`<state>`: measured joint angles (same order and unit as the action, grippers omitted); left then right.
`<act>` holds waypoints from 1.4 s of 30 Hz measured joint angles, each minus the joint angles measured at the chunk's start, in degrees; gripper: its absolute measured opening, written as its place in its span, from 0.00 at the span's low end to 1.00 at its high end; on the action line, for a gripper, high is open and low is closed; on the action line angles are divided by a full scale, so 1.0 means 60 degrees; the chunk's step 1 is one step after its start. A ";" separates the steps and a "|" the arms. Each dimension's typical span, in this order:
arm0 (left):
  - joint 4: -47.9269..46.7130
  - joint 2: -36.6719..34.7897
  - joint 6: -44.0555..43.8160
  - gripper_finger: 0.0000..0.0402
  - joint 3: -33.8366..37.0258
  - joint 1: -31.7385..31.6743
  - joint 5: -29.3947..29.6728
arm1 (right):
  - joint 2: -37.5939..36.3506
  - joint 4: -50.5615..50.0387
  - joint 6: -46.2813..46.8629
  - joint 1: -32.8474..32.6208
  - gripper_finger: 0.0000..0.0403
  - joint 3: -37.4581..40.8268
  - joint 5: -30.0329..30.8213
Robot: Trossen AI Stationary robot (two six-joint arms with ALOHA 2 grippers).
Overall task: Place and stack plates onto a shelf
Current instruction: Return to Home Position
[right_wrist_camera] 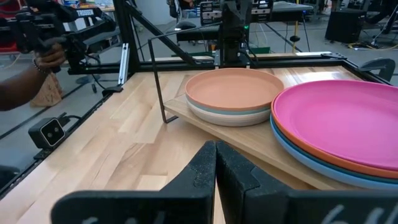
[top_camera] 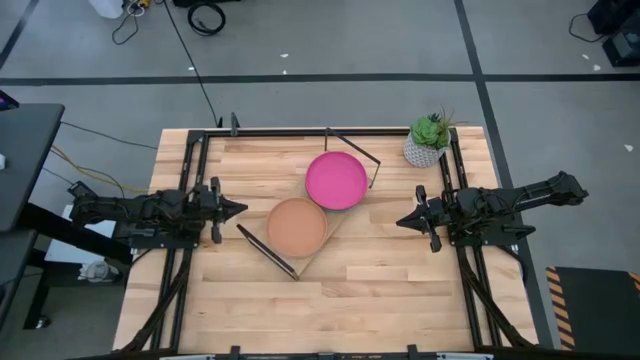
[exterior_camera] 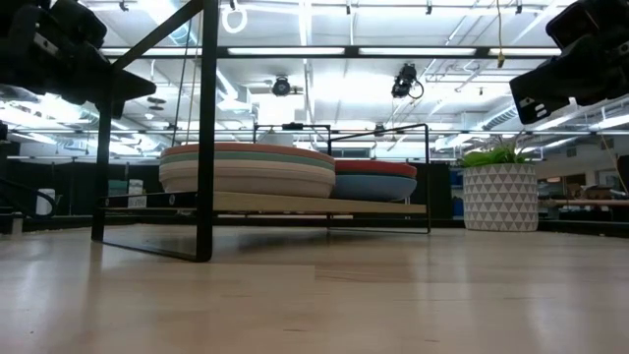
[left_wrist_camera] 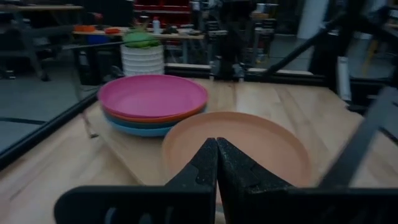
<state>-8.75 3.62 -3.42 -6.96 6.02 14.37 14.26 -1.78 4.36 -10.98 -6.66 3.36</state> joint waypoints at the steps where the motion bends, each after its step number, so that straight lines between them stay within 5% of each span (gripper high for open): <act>1: 0.0015 0.0000 0.0000 0.02 0.0000 -0.0004 0.0175 | 0.0000 0.0000 0.0000 0.0000 0.04 0.0000 -0.0001; 42: 0.0069 0.0000 -0.0058 0.02 -0.0011 -0.0011 0.0671 | 0.0004 -0.0004 0.0000 -0.0004 0.04 0.0000 -0.0004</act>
<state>-8.34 3.62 -3.77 -7.03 5.96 18.39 14.28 -1.80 4.36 -11.00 -6.66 3.33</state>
